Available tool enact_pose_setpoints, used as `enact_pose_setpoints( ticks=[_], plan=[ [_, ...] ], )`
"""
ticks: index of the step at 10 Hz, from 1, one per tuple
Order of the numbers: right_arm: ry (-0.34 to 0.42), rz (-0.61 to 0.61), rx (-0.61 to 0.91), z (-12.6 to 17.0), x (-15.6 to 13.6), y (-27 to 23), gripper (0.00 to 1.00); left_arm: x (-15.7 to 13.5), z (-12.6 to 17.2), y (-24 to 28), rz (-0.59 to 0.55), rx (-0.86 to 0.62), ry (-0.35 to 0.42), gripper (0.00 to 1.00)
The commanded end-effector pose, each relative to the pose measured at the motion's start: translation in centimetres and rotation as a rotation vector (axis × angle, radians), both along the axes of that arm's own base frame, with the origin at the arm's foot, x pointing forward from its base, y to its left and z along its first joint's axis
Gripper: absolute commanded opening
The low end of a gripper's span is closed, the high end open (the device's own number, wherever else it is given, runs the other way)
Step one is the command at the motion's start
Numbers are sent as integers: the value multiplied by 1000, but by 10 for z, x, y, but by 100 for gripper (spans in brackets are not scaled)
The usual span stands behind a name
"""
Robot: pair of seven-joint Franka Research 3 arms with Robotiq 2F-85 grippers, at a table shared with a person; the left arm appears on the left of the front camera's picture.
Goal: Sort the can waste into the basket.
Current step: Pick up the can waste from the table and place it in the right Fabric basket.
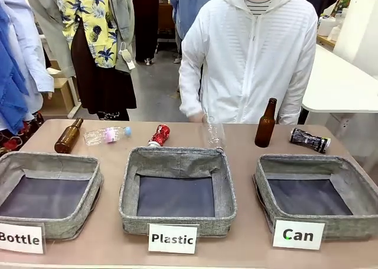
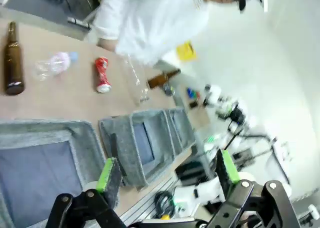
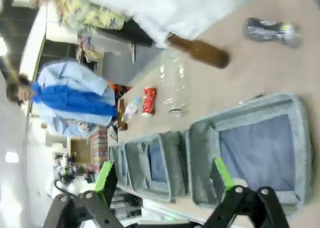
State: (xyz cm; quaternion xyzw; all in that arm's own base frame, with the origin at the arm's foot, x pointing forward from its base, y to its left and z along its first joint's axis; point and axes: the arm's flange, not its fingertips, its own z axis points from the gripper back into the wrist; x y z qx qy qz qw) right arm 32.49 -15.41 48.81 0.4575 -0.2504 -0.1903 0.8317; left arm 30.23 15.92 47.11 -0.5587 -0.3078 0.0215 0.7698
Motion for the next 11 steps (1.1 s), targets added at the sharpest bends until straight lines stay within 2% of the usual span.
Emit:
enact_pose_setpoints(
  ticks=[1,3,4,5,9,10,11],
  plan=[
    [36,-104,77,-58,-19,5,100,-29,-68,-30,86,-161,12,100],
    [116,-228,123,-82,-27,-20,100,-44,-71,-38,203,-205,-18,100],
    [157,-304,75,-86,-31,-21,100,-42,-69,-45,217,-168,3,100],
    [125,-198,105,-62,-1,-52,100,1,-54,41,178,-203,24,100],
    [125,-198,105,-62,-1,-52,100,1,-54,41,178,-203,24,100],
    [169,-208,95,-64,-1,-48,100,1,-54,41,178,-203,24,100],
    [59,-218,-163,-46,30,-34,100,1,-54,41,178,-203,24,100]
  ],
)
